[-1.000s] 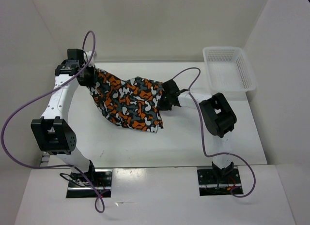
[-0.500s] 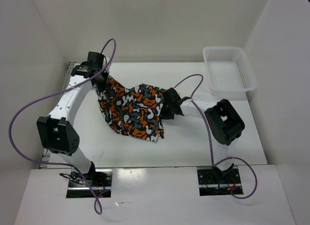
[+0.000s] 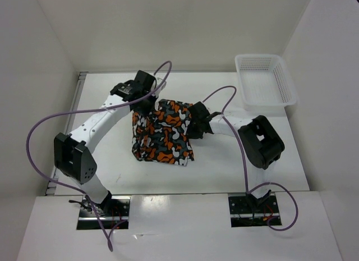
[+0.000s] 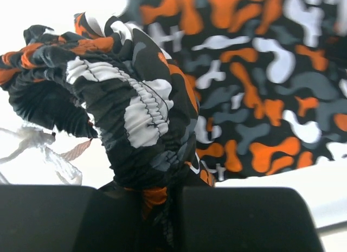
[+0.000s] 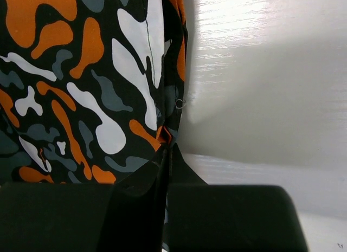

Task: Fold and stack the shorts
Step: Fold the shorts

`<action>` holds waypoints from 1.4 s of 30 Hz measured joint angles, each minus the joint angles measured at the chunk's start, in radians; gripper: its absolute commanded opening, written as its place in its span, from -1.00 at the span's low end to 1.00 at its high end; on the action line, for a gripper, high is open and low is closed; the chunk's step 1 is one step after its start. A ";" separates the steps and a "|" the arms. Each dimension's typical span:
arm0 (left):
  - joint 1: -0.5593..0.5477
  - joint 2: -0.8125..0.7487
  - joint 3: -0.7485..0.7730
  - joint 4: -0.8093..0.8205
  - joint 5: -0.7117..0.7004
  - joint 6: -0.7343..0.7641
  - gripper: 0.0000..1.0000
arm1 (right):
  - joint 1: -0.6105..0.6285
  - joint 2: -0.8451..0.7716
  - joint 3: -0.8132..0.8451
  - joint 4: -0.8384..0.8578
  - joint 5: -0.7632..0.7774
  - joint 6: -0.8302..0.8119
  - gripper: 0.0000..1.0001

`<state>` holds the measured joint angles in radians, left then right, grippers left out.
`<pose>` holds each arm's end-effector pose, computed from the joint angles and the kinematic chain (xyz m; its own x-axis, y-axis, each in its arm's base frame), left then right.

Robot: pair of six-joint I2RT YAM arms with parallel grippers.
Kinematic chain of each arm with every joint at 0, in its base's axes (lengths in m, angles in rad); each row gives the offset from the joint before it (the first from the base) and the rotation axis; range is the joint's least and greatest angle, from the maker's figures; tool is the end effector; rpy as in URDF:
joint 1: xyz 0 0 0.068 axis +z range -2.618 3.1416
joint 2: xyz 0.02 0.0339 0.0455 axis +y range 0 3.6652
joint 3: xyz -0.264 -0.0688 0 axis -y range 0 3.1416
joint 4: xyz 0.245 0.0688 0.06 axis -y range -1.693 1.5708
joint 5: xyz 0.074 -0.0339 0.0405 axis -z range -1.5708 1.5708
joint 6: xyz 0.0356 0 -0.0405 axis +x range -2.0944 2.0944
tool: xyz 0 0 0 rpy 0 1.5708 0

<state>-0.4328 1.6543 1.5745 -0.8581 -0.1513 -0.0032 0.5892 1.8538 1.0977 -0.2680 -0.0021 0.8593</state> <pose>0.3251 -0.1443 0.3288 -0.7330 0.3352 -0.5919 0.3313 0.9359 0.1196 0.3077 0.2057 0.1489 -0.8853 0.3193 -0.3381 0.1745 0.9020 0.3949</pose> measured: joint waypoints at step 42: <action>-0.135 0.166 -0.058 0.293 0.153 0.002 1.00 | -0.166 -0.640 -0.239 -0.162 0.065 -0.006 0.99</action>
<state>-0.5682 1.8202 1.5169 -0.5655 0.0017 -0.0013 0.4236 1.2133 0.8585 -0.4297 0.0631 0.8532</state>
